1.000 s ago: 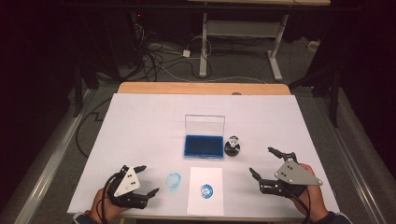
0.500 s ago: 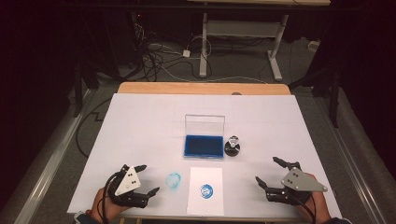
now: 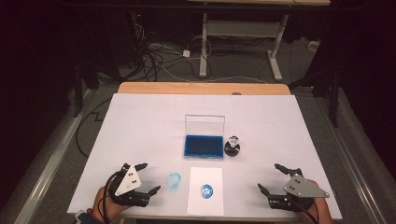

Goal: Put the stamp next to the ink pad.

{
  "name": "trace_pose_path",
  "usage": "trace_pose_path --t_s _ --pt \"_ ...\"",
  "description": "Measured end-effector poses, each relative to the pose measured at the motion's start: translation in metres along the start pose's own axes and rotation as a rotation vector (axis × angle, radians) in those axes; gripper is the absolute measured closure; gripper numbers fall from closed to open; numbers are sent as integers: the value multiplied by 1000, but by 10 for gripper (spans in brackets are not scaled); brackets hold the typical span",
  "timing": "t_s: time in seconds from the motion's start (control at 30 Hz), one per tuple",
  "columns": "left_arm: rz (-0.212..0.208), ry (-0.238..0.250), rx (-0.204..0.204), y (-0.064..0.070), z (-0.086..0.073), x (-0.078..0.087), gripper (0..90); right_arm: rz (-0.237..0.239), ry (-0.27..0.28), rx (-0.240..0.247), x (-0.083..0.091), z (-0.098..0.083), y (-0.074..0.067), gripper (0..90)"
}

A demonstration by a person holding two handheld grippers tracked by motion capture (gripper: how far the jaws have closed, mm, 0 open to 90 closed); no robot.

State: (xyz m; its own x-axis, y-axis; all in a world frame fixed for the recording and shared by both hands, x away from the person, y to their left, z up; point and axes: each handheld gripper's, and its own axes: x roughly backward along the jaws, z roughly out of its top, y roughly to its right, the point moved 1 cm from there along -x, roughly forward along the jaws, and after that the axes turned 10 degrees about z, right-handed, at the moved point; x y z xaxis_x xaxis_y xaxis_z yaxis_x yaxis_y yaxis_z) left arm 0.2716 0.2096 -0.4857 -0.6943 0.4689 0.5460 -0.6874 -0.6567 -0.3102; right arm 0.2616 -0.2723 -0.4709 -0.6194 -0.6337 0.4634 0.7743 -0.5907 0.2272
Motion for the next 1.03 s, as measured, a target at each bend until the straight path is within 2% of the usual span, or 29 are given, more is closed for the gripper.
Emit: trace_pose_path --t_s 0.67,0.73,0.87,1.03 --pt "-4 -7 2 0 -1 -1 147 17 18 11 -1 4 -2 165" --pt "-4 -5 5 -1 0 -1 147 11 15 5 -2 4 -2 165" --pt "-5 -6 7 -1 0 -1 147 29 19 -14 -1 5 -2 164" --pt "-8 -2 17 -2 -1 -1 147 20 21 -25 0 5 0 163"
